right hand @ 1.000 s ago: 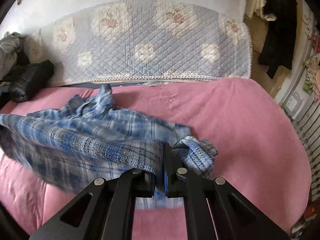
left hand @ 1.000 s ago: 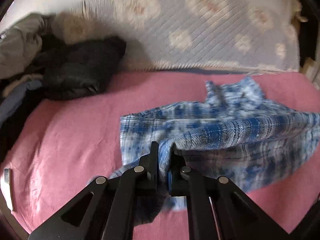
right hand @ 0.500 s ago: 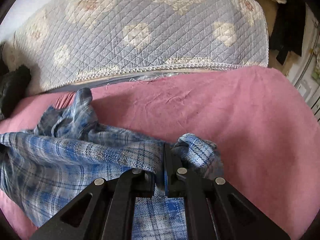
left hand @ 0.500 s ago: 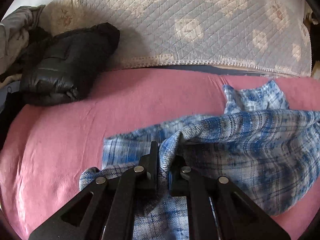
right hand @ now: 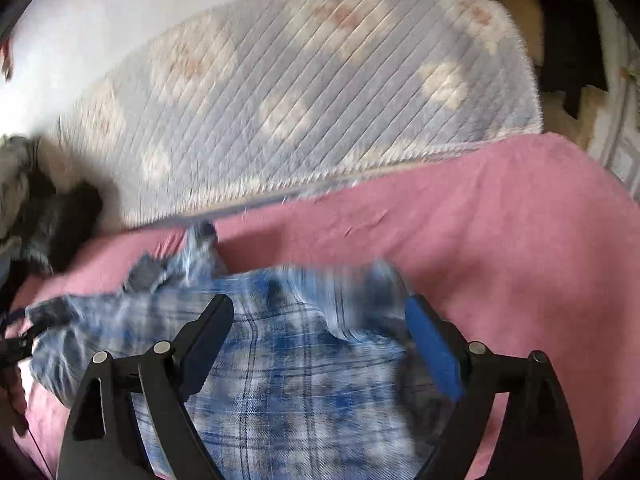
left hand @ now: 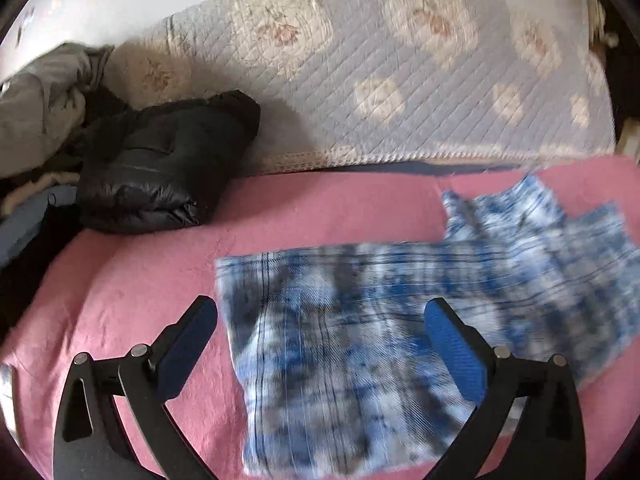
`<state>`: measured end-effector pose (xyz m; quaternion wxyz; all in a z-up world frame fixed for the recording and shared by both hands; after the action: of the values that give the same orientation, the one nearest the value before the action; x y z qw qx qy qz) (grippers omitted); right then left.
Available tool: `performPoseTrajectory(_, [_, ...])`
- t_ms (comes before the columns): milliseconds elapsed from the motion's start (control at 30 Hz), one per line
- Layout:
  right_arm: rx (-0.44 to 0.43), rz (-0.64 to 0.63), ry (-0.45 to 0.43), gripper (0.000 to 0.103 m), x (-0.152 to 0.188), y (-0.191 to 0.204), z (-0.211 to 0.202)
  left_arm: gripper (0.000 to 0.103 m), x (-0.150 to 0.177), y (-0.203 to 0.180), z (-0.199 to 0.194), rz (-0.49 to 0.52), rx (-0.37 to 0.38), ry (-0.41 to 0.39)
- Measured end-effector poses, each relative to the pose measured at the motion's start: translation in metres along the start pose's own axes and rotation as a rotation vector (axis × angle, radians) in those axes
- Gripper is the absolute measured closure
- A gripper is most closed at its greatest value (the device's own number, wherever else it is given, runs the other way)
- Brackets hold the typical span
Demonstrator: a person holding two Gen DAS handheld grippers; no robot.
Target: Fold large clothes
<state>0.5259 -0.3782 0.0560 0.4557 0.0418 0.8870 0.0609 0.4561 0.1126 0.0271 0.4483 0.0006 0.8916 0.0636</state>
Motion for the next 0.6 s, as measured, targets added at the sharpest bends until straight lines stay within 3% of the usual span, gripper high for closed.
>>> performPoseTrajectory(100, [0.076, -0.038, -0.029, 0.014, 0.001, -0.014, -0.016, 0.000, -0.003, 0.013, -0.010, -0.073, 0.054, 0.021])
performPoseTrajectory(200, [0.099, -0.021, -0.001, 0.014, 0.006, -0.028, -0.021, 0.000, -0.005, 0.018, -0.017, -0.080, 0.029, -0.008])
performPoseTrajectory(300, [0.029, 0.029, 0.095, 0.014, 0.012, -0.037, -0.015, 0.000, 0.000, 0.020, -0.014, -0.067, -0.019, 0.029])
performPoseTrajectory(400, [0.018, 0.094, 0.231, 0.028, 0.027, -0.035, -0.011, 0.000, 0.014, 0.018, -0.020, -0.117, 0.084, 0.069])
performPoseTrajectory(433, [-0.049, 0.152, 0.246, 0.035, 0.032, -0.034, -0.014, 0.000, 0.018, 0.014, -0.025, -0.109, 0.121, 0.068])
performPoseTrajectory(500, [-0.152, 0.232, 0.267, 0.035, 0.035, -0.030, -0.018, 0.001, 0.022, 0.004, -0.038, -0.079, 0.131, 0.029])
performPoseTrajectory(567, [-0.171, 0.227, 0.237, 0.037, 0.035, -0.022, -0.023, 0.006, 0.022, -0.007, -0.050, -0.072, 0.165, -0.013])
performPoseTrajectory(600, [-0.161, 0.178, 0.218, 0.039, 0.035, -0.013, -0.025, 0.015, 0.021, -0.012, -0.053, -0.081, 0.191, -0.025])
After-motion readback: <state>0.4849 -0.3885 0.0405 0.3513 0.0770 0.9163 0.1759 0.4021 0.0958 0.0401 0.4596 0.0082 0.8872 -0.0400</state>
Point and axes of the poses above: each gripper's, at about its wrist camera, not at the fingertips, and z roughly the way its jaws point, y to its left, x to its underside, the point moved 1 cm from there along z, roughly the way its jaws point, and after that the axes turned 11 degrees about -y, right-handed, at the moved point
